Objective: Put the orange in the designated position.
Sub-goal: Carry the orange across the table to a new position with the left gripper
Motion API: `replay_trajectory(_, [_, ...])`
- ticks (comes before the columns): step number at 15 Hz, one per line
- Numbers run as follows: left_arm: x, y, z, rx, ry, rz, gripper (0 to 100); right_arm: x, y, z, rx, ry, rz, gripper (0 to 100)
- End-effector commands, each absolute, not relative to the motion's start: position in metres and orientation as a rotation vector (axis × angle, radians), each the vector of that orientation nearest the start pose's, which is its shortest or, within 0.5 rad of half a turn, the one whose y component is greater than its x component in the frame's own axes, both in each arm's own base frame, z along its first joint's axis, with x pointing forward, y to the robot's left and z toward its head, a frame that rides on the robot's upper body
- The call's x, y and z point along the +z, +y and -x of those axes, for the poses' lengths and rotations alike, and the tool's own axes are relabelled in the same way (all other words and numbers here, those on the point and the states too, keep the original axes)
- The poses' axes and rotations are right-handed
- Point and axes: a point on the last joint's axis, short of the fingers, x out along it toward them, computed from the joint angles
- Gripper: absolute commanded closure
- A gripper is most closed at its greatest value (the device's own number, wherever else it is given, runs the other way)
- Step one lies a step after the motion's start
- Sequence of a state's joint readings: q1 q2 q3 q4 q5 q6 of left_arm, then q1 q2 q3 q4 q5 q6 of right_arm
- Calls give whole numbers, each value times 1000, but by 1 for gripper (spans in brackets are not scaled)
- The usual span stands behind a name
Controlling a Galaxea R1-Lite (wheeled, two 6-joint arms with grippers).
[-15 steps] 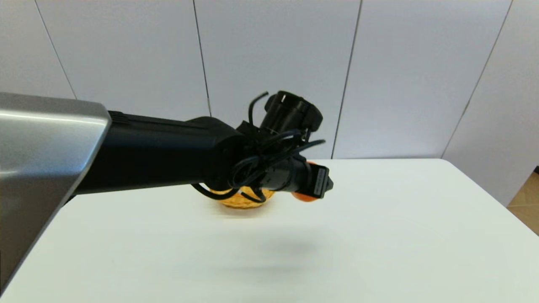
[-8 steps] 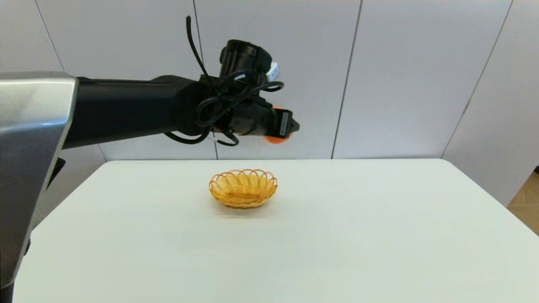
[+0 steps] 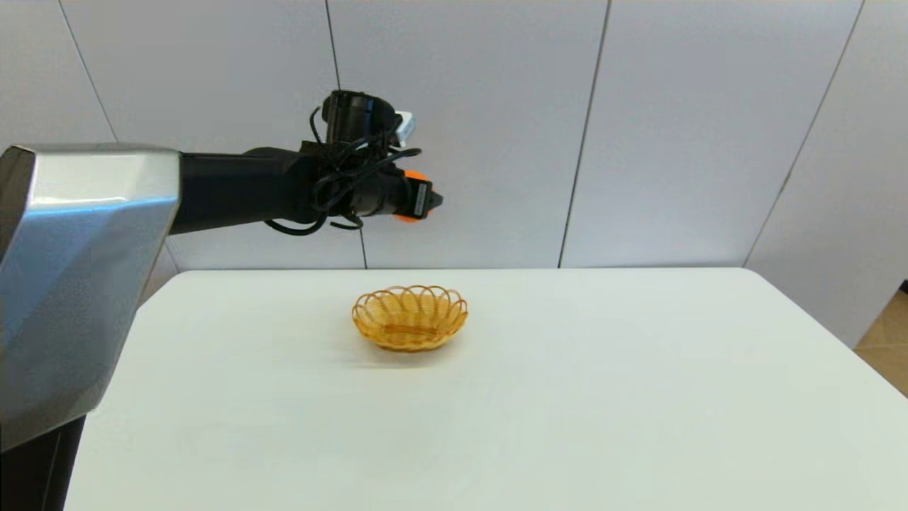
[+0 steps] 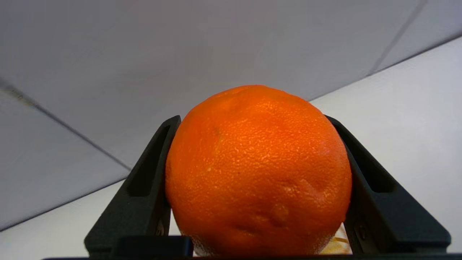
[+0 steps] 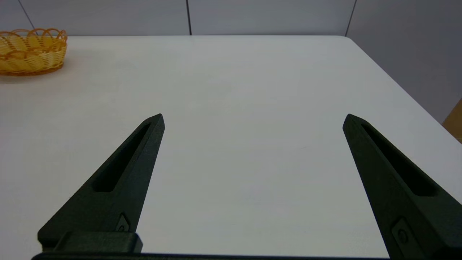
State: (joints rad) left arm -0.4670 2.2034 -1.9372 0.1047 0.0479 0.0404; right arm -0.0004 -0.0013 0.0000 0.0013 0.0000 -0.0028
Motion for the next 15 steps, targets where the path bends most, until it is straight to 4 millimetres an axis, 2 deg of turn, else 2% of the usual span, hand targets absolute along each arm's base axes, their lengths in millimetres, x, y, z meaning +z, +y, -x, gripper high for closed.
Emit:
replay_trajectory(1, [193,-195,-437,-376,437,-142,100,75,0,23,0,0,3,0])
replay_trajectory(9, [131,-202,-457,-374,567,-131,100,75,0,23,-2,0,3,0])
replay_trajectory(15, [111,-207,-464,-386,593,-135,100,75,0,23,-2,0,3,0])
